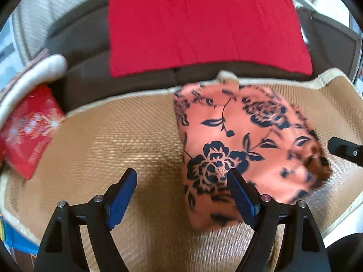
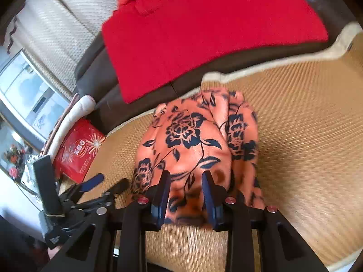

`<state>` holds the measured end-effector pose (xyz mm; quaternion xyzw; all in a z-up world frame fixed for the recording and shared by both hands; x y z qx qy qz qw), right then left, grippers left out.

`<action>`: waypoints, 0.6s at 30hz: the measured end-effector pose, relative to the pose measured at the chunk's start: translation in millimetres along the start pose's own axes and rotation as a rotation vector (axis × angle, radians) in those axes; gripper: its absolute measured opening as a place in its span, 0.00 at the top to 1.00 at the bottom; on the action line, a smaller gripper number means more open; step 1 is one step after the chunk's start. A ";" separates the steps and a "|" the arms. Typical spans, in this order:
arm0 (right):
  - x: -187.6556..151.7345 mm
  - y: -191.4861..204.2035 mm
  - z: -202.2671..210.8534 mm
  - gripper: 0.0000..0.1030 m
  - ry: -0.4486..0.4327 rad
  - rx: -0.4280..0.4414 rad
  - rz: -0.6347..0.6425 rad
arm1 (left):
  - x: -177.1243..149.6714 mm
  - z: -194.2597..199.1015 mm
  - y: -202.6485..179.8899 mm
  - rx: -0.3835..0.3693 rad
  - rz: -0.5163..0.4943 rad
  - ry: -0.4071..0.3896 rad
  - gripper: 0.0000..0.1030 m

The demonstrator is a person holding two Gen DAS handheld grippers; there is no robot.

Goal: Fold small clothes
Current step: 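Release the folded blouse and pull both grippers back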

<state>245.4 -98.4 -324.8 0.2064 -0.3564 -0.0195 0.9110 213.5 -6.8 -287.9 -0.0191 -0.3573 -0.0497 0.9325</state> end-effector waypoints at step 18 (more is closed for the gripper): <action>-2.1 75.1 179.6 0.25 -0.197 -0.190 0.186 | 16.3 233.5 12.3 0.061 0.016 -0.442 0.00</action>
Point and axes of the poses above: each gripper's, at about its wrist camera, not at the fingertips, and z roughly against the way its jaws point, y to its left, x to its top, the point moved 7 cm from there along -z, roughly the way its jaws point, and after that the axes turned 11 degrees about z, right-handed, at the moved point
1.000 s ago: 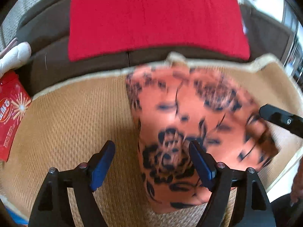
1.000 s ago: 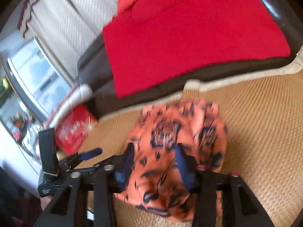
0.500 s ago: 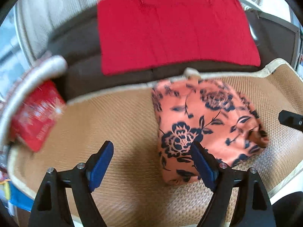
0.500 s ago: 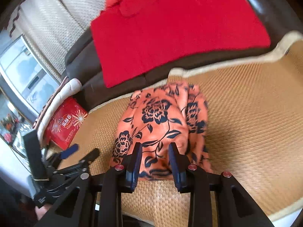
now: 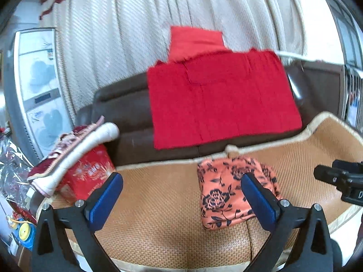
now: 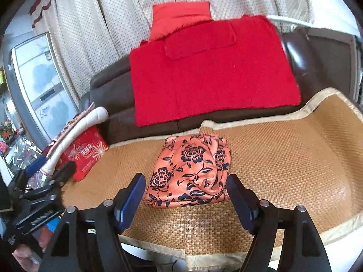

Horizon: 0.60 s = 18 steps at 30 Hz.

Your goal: Fold small clothes

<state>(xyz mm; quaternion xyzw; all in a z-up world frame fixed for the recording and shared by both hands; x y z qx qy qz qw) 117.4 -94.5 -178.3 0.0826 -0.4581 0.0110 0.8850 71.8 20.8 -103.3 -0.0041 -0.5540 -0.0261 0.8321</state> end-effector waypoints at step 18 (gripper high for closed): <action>12.2 34.9 56.6 0.25 -0.081 -0.088 0.078 | 18.3 51.0 26.0 0.040 0.072 -0.070 0.00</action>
Point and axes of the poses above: each gripper's, at about its wrist camera, not at the fingertips, and z roughly against the way its jaws point, y to its left, x to its top, the point moved 7 cm from there along -z, roughly the way its jaws point, and after that the axes turned 11 degrees about z, right-handed, at the moved point
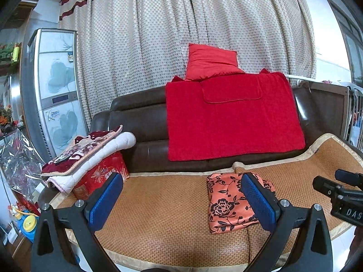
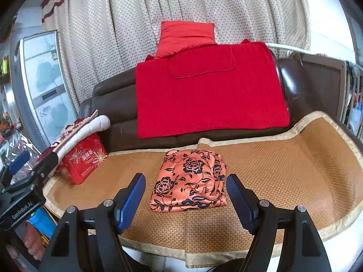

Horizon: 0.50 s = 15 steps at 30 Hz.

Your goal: Fold small clothes

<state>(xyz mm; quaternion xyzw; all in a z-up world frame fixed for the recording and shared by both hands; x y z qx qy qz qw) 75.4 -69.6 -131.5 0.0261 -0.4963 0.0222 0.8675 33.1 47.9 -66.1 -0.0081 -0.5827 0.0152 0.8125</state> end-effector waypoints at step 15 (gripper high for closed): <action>4.4 5.1 10.0 0.25 -0.028 -0.050 0.034 | -1.8 -1.7 13.7 0.017 0.027 0.021 0.00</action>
Point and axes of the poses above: each gripper's, at about its wrist camera, not at the fingertips, and z roughly against the way its jaws point, y to its left, x to its top, the point moved 7 cm from there along -z, roughly the way its jaws point, and after that the axes turned 11 degrees about z, right-handed, at the moved point
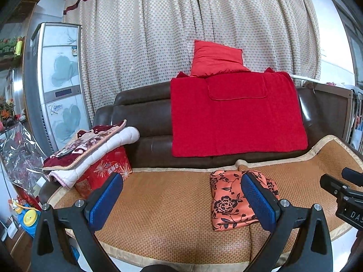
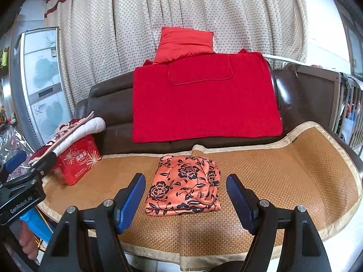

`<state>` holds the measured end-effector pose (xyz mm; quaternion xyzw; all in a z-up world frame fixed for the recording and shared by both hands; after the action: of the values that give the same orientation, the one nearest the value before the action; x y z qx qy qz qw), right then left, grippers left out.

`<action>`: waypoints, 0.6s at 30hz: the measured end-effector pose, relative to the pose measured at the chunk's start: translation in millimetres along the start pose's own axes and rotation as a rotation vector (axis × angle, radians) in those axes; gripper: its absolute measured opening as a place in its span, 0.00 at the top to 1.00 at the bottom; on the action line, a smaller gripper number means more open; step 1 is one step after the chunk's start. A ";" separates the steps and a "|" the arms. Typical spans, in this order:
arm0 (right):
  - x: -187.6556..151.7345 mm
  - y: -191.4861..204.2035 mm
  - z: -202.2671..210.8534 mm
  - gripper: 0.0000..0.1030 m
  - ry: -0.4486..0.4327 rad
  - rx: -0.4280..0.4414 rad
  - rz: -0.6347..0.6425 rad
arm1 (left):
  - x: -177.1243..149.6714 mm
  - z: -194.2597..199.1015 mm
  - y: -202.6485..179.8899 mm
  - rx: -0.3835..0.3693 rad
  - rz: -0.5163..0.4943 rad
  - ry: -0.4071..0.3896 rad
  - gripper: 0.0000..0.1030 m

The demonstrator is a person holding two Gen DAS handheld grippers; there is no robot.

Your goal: Fold small clothes

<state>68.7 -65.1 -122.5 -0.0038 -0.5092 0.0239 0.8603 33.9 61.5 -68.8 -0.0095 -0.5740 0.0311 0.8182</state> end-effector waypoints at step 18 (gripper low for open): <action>-10.4 4.3 -8.8 0.25 0.041 -0.009 -0.015 | -3.5 0.8 1.0 0.000 -0.003 0.005 0.00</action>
<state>71.3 -61.2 -135.9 -0.0043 -0.4917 0.0152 0.8706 31.9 62.3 -71.9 -0.0084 -0.5721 0.0299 0.8196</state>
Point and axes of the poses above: each gripper's, at about its wrist camera, not at the fingertips, and z roughly against the way its jaws point, y to its left, x to its top, the point moved 7 cm from there along -z, roughly the way its jaws point, and after that the axes turned 11 degrees about z, right-handed, at the moved point
